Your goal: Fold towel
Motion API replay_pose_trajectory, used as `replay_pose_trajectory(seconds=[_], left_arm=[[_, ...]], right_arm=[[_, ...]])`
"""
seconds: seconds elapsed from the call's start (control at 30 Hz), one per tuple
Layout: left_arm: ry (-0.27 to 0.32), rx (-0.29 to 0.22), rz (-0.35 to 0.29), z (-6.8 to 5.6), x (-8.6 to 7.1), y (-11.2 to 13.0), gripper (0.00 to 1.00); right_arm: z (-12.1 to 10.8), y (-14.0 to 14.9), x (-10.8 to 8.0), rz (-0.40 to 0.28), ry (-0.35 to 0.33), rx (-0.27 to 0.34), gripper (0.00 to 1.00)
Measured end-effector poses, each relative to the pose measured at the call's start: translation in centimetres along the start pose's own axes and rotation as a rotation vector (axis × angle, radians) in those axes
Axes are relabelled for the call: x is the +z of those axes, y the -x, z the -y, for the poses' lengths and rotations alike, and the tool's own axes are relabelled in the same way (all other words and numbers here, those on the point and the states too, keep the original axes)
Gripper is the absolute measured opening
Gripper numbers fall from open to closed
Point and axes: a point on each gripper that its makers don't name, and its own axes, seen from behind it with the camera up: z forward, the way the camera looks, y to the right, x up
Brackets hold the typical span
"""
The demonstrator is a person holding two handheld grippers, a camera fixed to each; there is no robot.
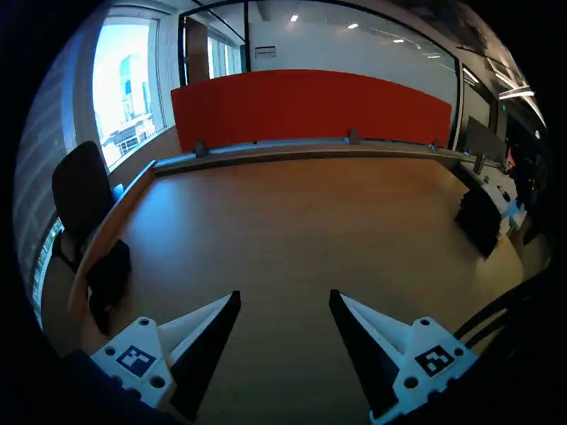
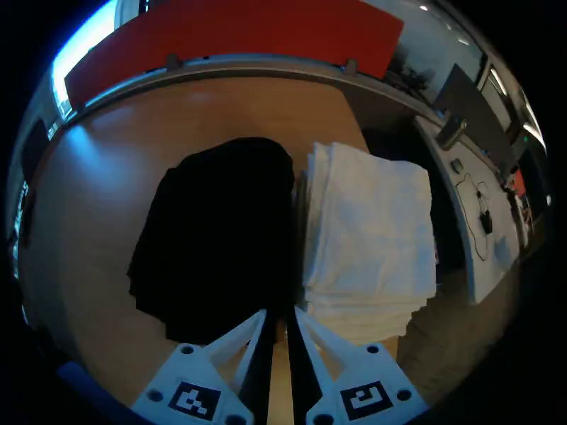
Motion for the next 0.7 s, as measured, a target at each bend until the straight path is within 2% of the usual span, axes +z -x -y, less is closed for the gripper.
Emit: replay_pose_trajectory(seconds=[0.5,0.57,0.7], left_arm=[[0.014,-0.011,-0.01,0.0,0.3,-0.1,0.93],[0.016,-0.01,-0.01,0.0,0.3,-0.1,0.93],[0.019,-0.01,-0.012,0.0,0.2,-0.1,0.93]], right_arm=[[1.0,0.7,-2.1,-0.075,-0.005,0.039,0.26],[1.2,0.5,-2.3,-0.089,-0.007,0.039,0.36],[1.9,0.0,-2.9,-0.12,-0.014,0.035,0.81]])
